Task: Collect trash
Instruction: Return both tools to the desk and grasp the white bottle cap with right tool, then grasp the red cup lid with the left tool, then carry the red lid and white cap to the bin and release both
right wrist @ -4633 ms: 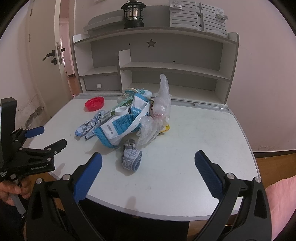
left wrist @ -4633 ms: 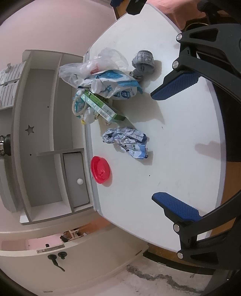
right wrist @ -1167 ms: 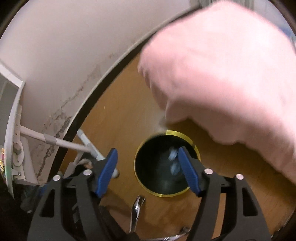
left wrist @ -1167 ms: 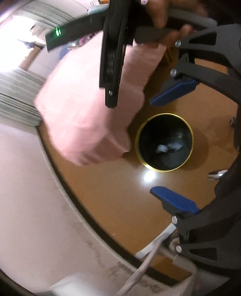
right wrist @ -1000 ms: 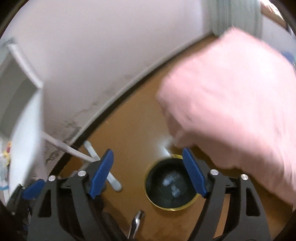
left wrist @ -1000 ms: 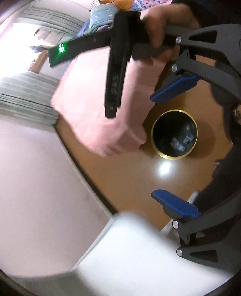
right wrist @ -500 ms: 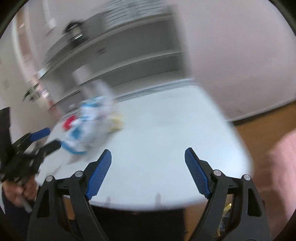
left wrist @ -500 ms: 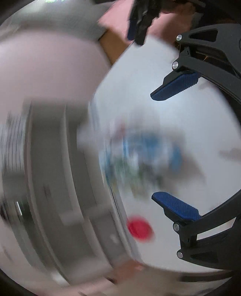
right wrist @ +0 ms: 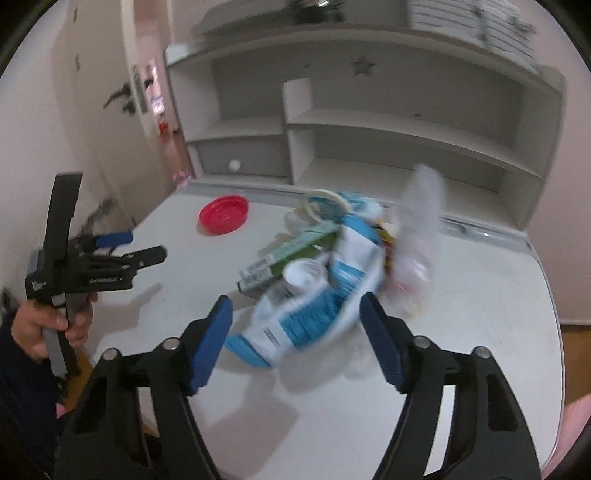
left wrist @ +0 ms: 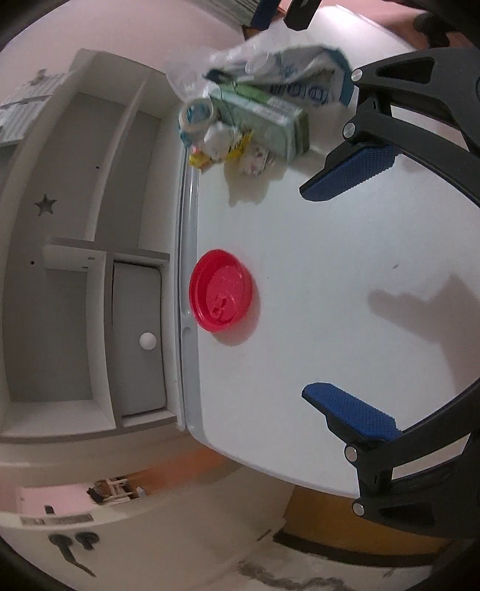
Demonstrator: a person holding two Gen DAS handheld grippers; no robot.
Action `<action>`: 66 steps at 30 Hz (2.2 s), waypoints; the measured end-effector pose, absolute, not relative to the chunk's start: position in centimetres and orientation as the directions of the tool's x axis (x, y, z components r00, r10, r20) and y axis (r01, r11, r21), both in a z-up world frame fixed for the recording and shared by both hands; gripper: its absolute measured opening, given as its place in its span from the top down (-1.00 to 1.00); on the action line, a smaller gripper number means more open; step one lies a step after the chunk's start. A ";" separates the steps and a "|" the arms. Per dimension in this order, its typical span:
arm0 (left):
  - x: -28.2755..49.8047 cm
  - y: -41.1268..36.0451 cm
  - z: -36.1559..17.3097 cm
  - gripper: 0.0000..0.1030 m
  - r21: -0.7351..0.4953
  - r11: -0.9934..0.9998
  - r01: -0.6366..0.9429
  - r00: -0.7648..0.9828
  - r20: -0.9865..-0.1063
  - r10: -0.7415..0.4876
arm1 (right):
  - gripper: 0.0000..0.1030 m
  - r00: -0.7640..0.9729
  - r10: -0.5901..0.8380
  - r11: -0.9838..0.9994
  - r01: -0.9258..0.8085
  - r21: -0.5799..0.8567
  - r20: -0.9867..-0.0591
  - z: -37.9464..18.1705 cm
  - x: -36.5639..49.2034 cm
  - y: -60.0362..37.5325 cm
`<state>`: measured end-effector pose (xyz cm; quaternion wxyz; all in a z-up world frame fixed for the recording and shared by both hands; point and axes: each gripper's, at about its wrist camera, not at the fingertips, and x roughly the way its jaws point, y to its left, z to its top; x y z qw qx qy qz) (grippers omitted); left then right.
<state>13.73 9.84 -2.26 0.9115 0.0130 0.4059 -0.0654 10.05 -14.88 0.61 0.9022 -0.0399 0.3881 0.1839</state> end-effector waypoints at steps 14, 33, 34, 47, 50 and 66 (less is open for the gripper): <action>21.0 8.7 -5.1 -0.86 0.003 0.989 0.149 0.607 -0.790 -0.089 | 0.41 0.619 0.270 0.935 -0.352 0.046 -0.738 -0.8 13.0 -14.3; 26.8 6.9 -7.0 -0.54 0.015 0.998 0.065 0.541 -0.841 -0.023 | 0.41 0.643 0.335 0.925 -0.363 0.111 -0.689 1.6 9.1 -19.2; 26.2 6.8 -6.7 -0.54 -0.025 0.997 0.075 0.535 -0.843 -0.061 | 0.41 0.653 0.331 0.930 -0.348 0.118 -0.681 1.9 8.7 -20.1; 11.4 -4.3 2.7 -0.54 0.012 0.937 0.350 0.670 -0.702 -0.241 | 0.41 0.744 0.112 0.977 0.037 0.209 -0.659 0.9 0.8 -37.0; 8.2 -9.8 4.7 -0.54 -0.016 0.876 0.482 0.644 -0.672 -0.367 | 0.41 0.733 0.019 0.958 0.181 0.221 -0.680 -0.9 -3.0 -42.6; -10.4 -44.2 -9.8 -0.55 -0.139 0.371 0.918 0.147 -0.749 -0.646 | 0.41 0.459 -0.208 0.612 0.750 0.251 -0.864 -15.6 -21.8 -65.2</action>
